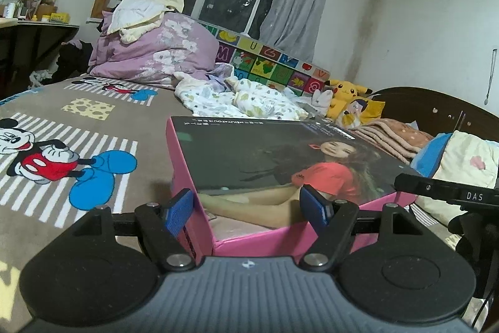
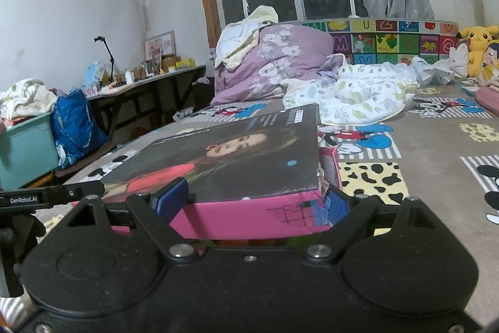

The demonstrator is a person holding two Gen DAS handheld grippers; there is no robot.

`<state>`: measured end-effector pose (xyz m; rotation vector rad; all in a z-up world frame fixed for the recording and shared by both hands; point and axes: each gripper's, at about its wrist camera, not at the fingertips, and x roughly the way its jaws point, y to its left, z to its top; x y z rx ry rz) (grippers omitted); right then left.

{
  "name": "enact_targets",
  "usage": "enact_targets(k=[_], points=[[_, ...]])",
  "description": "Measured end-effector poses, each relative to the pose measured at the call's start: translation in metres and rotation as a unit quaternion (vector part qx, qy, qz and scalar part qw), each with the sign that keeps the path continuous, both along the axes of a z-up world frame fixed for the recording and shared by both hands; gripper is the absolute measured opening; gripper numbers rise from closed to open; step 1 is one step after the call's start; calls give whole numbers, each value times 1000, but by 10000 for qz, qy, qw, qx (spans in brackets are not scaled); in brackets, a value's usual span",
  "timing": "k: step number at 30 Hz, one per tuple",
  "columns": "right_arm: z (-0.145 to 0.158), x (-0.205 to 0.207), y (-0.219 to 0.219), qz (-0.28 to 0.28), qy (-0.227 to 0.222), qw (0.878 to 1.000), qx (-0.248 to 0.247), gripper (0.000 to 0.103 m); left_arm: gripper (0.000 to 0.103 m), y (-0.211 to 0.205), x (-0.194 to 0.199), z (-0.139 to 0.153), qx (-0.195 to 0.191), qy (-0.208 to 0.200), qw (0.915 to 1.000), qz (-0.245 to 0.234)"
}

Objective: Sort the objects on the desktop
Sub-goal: 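Lift the pink lid with both tools and carry it toward the box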

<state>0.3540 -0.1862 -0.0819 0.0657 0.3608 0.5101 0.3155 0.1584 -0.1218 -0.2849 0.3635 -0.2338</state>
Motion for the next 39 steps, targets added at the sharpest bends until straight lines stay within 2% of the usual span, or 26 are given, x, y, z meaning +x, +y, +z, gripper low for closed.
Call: enact_targets(k=[3,7,14,21,25,29,31,33,37,39], points=[[-3,8,3,-38,123,9999,3,91,74,3,7,-5,-74,51,10000,-3],[-9,13,0,-71,207,9997,120,90,74,-1,9,-4,30,57,10000,-36],[-11,12,-6,-283,224,9993,17,90,74,-19,13,-7,243,158,9995,-141],[-15,20,-9,-407,267,9988,46,90,74,-33,19,-6,369,117,9991,165],[-20,23,-9,-523,287,9982,-1,90,74,-39,14,-6,590,110,9980,182],[-25,23,-13,-412,356,9984,134,89,74,-40,13,-11,518,175,9981,268],[-24,24,-12,-347,336,9988,62,88,74,-41,14,-9,581,191,9978,250],[-21,22,-6,-239,177,9993,-218,89,75,-41,15,-7,602,236,9976,240],[-8,17,1,-100,-253,9985,-485,89,75,-33,12,-10,291,154,9991,275],[-3,17,4,-50,-371,9977,-566,89,75,-32,12,-9,252,158,9990,319]])
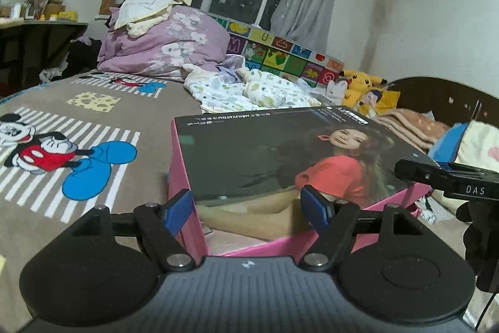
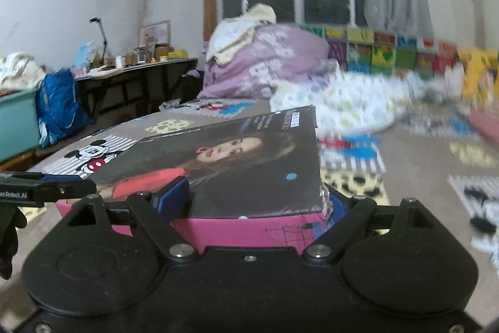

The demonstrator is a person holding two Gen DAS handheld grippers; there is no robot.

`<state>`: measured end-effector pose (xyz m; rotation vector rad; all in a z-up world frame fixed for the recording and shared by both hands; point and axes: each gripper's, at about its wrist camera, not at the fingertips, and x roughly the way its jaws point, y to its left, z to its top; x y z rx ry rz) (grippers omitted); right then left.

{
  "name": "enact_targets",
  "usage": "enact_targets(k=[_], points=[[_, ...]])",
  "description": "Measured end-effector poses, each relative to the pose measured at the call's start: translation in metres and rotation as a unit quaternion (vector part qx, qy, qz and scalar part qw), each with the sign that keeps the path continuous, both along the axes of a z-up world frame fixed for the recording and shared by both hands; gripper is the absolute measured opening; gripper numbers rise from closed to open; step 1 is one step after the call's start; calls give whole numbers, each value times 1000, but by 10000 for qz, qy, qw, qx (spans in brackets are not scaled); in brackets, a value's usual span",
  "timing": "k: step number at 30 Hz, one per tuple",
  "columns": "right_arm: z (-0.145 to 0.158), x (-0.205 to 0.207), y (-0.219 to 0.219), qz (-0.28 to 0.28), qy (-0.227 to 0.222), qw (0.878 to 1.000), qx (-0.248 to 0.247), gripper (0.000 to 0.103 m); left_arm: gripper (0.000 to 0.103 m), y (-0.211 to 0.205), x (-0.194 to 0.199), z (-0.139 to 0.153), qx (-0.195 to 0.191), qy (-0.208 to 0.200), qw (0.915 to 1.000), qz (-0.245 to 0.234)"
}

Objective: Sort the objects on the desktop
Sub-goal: 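Lift the pink lid with both tools and carry it toward the box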

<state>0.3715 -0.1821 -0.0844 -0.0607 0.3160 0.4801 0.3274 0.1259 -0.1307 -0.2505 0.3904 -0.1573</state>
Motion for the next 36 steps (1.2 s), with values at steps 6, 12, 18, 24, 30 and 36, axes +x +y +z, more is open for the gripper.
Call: enact_targets(k=[6,12,18,24,30,36], points=[[-6,10,-6,-231,140,9996,29,89,75,-23,5,13,576,-63,9977,-359],[-15,8,-14,-442,354,9981,235,90,75,-50,-7,23,996,-327,9935,-451],[-28,31,-53,-513,1169,9796,1554,88,75,-9,-21,5,146,-121,9981,587],[-34,35,-57,-403,1258,9739,1847,76,75,14,-10,-14,-859,336,9944,513],[-31,31,-47,-173,1234,9794,1592,69,75,0,1,3,-665,365,9967,296],[-29,36,-51,-174,1363,9775,1598,71,75,-4,6,11,-484,310,9981,240]])
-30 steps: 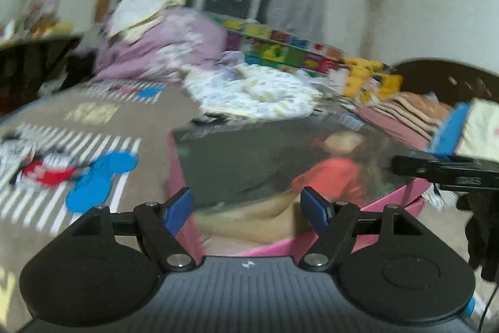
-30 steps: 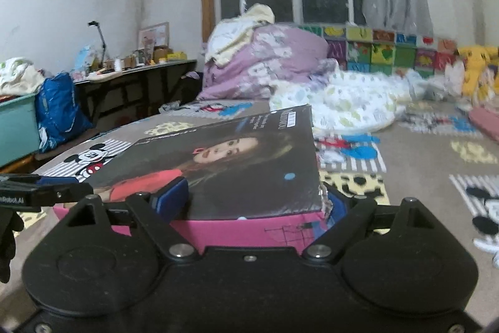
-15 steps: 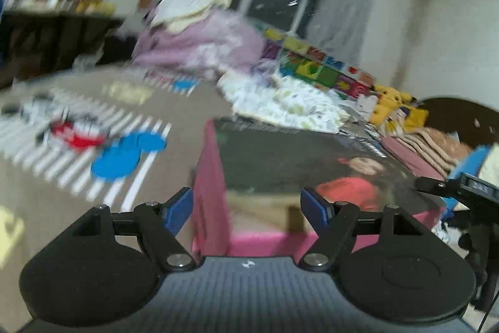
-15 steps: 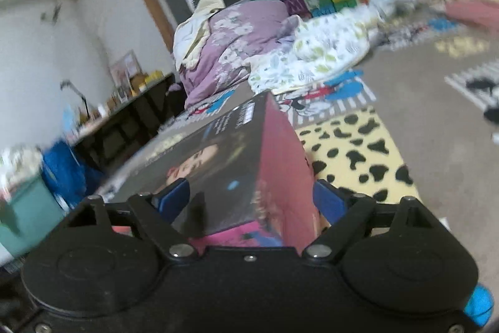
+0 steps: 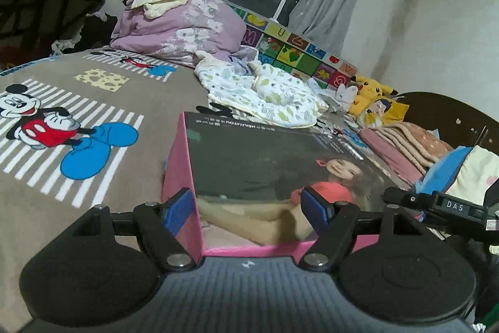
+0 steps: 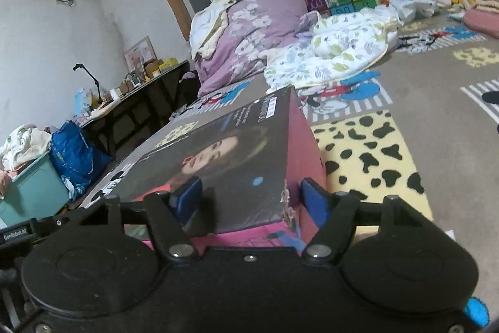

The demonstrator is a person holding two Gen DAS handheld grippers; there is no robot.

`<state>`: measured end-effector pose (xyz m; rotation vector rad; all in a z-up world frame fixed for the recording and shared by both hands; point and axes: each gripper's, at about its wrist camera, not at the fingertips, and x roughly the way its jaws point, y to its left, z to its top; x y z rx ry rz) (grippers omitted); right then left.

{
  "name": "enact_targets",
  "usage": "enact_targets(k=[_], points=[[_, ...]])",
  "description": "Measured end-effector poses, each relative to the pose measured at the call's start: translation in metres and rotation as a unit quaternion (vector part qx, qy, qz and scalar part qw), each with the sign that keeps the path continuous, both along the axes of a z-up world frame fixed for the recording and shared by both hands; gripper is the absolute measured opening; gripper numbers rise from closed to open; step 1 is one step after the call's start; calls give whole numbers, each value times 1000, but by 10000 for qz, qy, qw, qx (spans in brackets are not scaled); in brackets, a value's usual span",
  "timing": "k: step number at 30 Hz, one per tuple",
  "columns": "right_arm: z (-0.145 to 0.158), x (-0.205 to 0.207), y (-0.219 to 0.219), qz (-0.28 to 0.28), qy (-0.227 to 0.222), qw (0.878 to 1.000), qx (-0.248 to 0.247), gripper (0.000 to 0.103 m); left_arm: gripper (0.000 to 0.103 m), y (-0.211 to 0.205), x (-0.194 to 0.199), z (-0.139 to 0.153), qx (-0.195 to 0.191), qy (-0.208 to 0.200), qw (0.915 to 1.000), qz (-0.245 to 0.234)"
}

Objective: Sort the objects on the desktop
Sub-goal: 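Lift the pink lid with both tools and carry it toward the box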

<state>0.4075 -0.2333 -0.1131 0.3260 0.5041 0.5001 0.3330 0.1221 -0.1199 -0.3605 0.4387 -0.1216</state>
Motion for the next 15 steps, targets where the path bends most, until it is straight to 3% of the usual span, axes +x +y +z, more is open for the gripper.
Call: enact_targets(k=[5,9,12,15], points=[[5,-5,10,69,-103,9998,-127,71,80,0,3,1,-84,-13,9999,73],[16,-11,18,139,-370,9988,-274,70,80,8,-4,-13,-223,65,9988,437],[18,-11,23,101,-433,9976,-532,71,79,1,-8,-16,-60,21,9995,298],[18,-9,20,-11,-459,9967,-662,71,79,3,-7,-9,-217,-63,9997,123]])
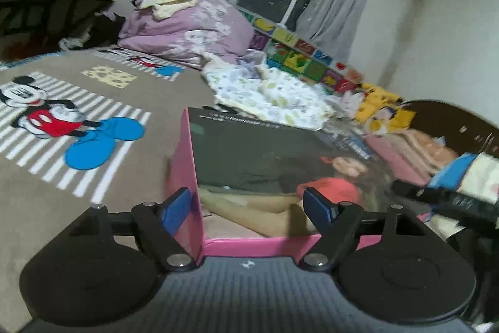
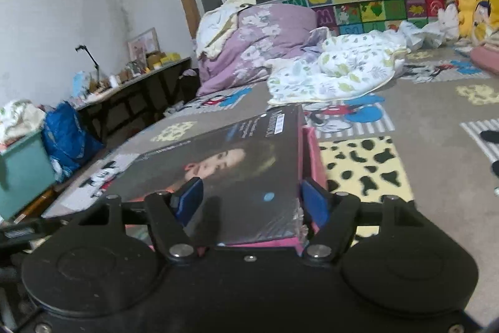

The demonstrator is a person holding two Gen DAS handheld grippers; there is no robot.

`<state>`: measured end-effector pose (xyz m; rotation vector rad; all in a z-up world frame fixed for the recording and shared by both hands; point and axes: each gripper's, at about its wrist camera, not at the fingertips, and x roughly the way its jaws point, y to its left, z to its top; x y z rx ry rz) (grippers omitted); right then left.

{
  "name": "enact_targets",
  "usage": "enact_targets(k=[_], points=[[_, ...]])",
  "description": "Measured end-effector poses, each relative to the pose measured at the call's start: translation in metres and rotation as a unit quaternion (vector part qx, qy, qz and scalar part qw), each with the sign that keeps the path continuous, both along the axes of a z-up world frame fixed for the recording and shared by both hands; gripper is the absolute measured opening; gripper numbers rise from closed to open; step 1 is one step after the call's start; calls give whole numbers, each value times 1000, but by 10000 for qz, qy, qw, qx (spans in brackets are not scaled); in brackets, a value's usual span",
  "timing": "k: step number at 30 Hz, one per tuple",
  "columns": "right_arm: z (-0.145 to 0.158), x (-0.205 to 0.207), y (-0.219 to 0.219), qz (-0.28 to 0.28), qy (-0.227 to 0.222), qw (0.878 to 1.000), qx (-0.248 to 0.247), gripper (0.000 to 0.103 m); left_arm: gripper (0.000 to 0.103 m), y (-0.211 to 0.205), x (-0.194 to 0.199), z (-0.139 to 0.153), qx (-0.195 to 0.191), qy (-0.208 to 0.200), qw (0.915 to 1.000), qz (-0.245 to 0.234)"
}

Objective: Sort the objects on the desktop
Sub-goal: 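Lift the pink lid with both tools and carry it toward the box, then lower the pink lid onto the pink box rim with both tools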

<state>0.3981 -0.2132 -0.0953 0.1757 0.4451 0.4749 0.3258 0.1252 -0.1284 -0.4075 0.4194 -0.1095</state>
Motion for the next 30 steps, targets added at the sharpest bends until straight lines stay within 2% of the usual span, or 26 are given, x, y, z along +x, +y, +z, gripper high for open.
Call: enact_targets(k=[2,6,8,12,16,20,23,27,30], points=[[1,2,-6,-15,48,9999,156,71,79,-1,3,7,75,-46,9999,-61],[6,0,-5,-41,-109,9998,143,71,79,-3,3,23,217,-243,9994,-92],[7,3,-6,-65,-114,9997,189,71,79,-4,8,28,243,-219,9994,-86],[8,10,-6,-100,-109,9997,214,71,79,-10,20,26,452,-93,9989,-60],[2,18,0,-161,-21,9998,104,71,79,-11,25,20,490,-59,9988,-56],[6,18,6,-198,-87,9997,103,71,79,-2,21,19,352,-65,9994,-20],[17,10,14,-67,-287,9995,82,72,79,10,15,14,32,-37,9999,90],[26,1,26,77,-493,9982,-326,72,79,16,10,11,-84,-14,9999,134],[25,-3,17,6,-500,9984,-260,72,79,7,11,14,4,-11,10000,13]])
